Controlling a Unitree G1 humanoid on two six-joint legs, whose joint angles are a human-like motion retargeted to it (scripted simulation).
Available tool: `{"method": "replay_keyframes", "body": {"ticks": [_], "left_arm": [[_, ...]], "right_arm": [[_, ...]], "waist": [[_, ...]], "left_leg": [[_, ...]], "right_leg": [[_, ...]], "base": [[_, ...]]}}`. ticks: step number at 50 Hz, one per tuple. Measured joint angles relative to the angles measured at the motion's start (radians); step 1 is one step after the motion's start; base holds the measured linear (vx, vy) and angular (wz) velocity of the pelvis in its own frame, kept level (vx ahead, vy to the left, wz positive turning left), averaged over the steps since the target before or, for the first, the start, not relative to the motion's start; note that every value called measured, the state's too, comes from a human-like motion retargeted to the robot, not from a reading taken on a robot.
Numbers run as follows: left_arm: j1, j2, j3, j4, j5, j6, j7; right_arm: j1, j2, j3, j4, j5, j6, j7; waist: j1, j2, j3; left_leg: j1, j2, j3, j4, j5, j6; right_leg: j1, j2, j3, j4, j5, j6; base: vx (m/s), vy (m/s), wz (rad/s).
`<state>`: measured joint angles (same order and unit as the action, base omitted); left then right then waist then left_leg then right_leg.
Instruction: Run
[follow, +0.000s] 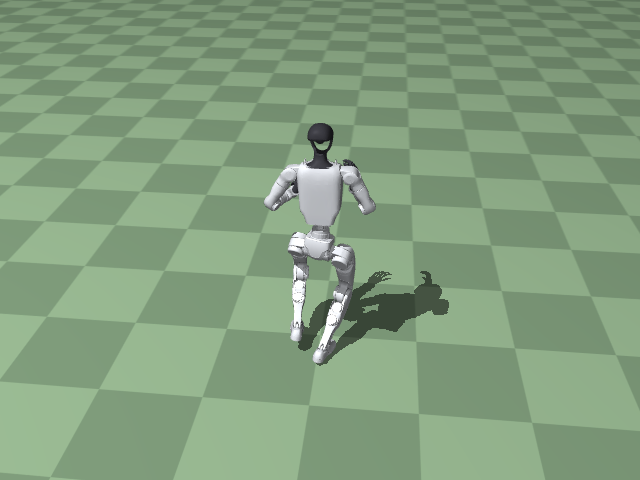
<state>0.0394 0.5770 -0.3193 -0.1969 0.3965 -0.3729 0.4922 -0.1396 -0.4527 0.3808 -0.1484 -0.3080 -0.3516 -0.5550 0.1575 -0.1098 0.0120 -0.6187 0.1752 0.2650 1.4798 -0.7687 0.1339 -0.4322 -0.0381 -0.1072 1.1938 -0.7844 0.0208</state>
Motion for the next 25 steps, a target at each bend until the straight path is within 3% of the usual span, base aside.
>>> {"method": "replay_keyframes", "body": {"ticks": [5,7,10,13,17,20,25], "left_arm": [[0.162,0.015,0.072,-0.015,-0.060,-0.025,-0.016],[0.200,0.009,0.089,-0.022,-0.077,-0.020,-0.015],[0.226,0.002,0.092,-0.026,-0.071,-0.017,-0.007],[0.200,0.003,0.090,-0.033,-0.033,-0.008,0.012],[0.012,0.002,0.035,0.019,0.031,0.016,0.068],[-0.111,-0.006,-0.010,0.048,0.041,0.021,0.082],[-0.235,-0.021,-0.065,0.040,0.018,-0.019,0.058]], "right_arm": [[0.019,0.008,0.002,-0.043,0.031,-0.045,0.028],[0.029,0.004,0.006,-0.048,0.028,-0.054,0.036],[0.055,0.007,0.019,-0.043,0.015,-0.056,0.052],[0.081,0.020,0.031,-0.022,-0.013,-0.040,0.071],[0.076,0.024,0.039,0.026,-0.062,-0.021,0.089],[0.101,-0.011,0.053,0.024,-0.069,-0.035,0.095],[0.190,-0.074,0.052,0.005,-0.025,-0.055,0.114]], "waist": [[0.001,-0.124,-0.046],[-0.015,-0.167,-0.055],[-0.027,-0.196,-0.052],[-0.055,-0.217,-0.027],[-0.122,-0.230,0.019],[-0.191,-0.194,0.011],[-0.254,-0.041,-0.032]], "left_leg": [[-0.042,-0.297,0.053,-0.602,0.097,-0.057],[-0.021,-0.397,0.050,-0.740,0.128,-0.044],[-0.044,-0.456,0.037,-0.620,0.096,0.008],[-0.023,-0.490,0.034,-0.429,-0.007,0.095],[0.104,-0.508,0.017,-0.386,-0.096,0.127],[0.270,-0.497,-0.015,-0.486,-0.078,0.090],[0.495,-0.321,-0.041,-0.574,0.067,-0.096]], "right_leg": [[0.108,-0.200,0.022,-0.010,0.211,0.163],[0.132,-0.286,0.028,0.060,0.258,0.193],[0.155,-0.369,0.041,0.222,0.328,0.208],[0.134,-0.438,0.072,0.418,0.373,0.193],[-0.040,-0.491,0.128,0.579,0.268,0.105],[-0.189,-0.465,0.114,0.530,0.160,0.058],[-0.296,-0.224,-0.035,0.111,0.118,0.068]], "base": [[0.04,0.07,0.57],[-0.03,0.06,0.38],[-0.02,0.01,0.04],[-0.02,0.03,-0.11],[-0.04,0.02,-0.21],[0.01,0.01,-0.37],[0.07,-0.07,-0.54]]}}
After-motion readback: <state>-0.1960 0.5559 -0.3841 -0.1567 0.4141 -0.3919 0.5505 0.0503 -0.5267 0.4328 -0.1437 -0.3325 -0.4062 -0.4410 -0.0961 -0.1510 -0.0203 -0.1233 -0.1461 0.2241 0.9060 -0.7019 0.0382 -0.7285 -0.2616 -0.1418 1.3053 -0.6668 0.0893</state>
